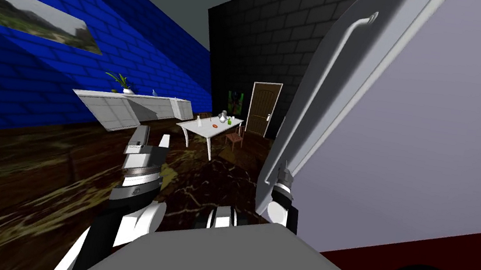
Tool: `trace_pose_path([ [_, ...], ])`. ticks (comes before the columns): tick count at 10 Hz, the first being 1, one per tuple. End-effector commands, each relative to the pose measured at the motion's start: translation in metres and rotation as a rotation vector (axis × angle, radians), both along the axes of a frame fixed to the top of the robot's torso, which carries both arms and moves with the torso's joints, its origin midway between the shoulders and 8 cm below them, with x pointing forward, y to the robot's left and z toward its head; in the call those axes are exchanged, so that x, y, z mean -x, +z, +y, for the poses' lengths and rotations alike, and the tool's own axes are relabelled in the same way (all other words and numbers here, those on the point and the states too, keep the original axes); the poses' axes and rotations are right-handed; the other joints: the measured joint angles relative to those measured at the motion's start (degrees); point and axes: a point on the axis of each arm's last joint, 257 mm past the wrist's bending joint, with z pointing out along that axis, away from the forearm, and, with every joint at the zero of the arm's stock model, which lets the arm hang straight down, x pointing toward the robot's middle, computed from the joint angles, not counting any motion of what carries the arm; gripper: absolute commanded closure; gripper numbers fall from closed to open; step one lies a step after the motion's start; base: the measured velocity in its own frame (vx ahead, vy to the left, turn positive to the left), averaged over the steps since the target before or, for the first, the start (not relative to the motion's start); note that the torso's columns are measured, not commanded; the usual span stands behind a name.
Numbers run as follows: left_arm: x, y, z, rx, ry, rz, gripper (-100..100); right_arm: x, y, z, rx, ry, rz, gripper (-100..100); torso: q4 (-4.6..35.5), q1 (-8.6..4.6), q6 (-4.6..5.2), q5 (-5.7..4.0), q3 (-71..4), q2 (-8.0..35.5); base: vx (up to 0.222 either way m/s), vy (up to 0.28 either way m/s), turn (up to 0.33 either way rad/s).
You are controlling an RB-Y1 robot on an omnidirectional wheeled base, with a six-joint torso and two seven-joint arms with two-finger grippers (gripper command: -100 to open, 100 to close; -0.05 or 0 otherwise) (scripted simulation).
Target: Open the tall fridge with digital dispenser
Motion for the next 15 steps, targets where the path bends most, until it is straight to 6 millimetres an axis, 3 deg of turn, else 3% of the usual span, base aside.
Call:
trace_pose_path([
  [1,0.000,0.000,0.000,0.000,0.000,0.000,0,-0.002,-0.017,-0.004,-0.123,0.022,-0.034,-100,0.0,0.00,-0.06,0.00,0.0,0.0,-0.007,-0.081,0.291],
  [8,0.000,0.000,0.000,0.000,0.000,0.000,0,-0.005,-0.046,-0.013,-0.323,0.058,-0.097,-100,-0.5,-1.60,-0.07,-0.57,-0.8,-1.5,-0.006,-0.049,0.162],
  [14,0.000,0.000,0.000,0.000,0.000,0.000,0,-0.016,-0.013,0.004,-0.286,0.093,-0.098,-100,-0.3,-1.40,0.05,-0.33,-0.7,-1.2,0.010,0.020,-0.019],
  [15,0.000,0.000,0.000,0.000,0.000,0.000,0,-0.017,-0.022,0.010,-0.304,0.103,-0.090,-100,-0.2,-1.40,0.06,-0.21,-0.7,-1.2,-0.006,0.029,0.004],
])
